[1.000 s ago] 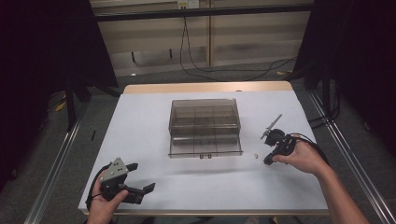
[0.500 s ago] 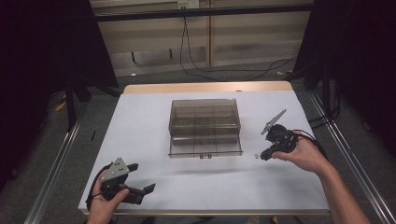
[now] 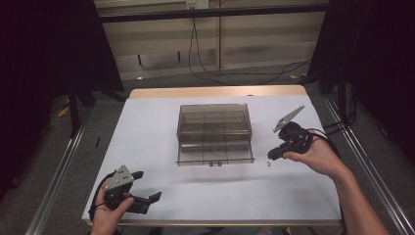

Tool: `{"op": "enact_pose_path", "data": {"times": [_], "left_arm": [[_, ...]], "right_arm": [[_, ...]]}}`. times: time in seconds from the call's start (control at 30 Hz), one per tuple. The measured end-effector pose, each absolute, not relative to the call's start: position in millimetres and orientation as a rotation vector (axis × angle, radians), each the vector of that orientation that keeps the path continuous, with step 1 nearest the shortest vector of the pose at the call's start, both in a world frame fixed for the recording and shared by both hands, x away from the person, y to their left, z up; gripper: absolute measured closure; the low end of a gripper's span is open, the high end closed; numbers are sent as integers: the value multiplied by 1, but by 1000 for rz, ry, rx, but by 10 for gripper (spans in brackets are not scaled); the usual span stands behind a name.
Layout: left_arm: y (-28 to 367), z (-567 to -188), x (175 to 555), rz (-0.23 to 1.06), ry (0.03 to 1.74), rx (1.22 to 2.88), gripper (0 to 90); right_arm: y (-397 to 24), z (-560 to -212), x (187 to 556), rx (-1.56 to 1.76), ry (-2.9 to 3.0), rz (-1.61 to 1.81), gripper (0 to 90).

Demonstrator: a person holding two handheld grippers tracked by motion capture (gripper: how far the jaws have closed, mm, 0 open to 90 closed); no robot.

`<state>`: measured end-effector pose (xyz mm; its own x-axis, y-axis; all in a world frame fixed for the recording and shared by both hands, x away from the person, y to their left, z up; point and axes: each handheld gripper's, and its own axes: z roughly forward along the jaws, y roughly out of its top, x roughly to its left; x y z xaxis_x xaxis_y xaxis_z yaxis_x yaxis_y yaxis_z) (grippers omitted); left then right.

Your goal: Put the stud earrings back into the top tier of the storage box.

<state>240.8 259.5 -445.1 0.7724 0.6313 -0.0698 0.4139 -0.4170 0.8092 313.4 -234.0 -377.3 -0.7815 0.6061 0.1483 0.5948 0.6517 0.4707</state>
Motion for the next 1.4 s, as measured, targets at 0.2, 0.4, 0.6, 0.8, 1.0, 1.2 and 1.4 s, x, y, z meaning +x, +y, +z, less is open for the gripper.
{"op": "enact_pose_path", "data": {"times": [0.2, 0.4, 0.6, 0.8, 1.0, 1.2, 1.4], "left_arm": [[260, -445, 241, 318, 785, 2068, 31], [259, -445, 241, 310, 780, 2071, 31], [258, -444, 238, 314, 782, 2068, 32], [255, -444, 236, 305, 759, 2076, 31], [256, -444, 236, 307, 761, 2070, 31], [256, -444, 237, 311, 757, 2080, 31], [255, -443, 236, 309, 742, 2088, 31]], "right_arm": [[-229, -368, 312, 986, 2834, 817, 857], [-226, -354, 311, 956, 2818, 864, 858], [-221, -348, 314, 920, 2820, 872, 858], [-211, -340, 318, 881, 2816, 901, 858], [-196, -335, 322, 840, 2825, 917, 859], [-177, -335, 329, 790, 2864, 888, 858], [-154, -335, 336, 735, 2888, 858, 858]]}}
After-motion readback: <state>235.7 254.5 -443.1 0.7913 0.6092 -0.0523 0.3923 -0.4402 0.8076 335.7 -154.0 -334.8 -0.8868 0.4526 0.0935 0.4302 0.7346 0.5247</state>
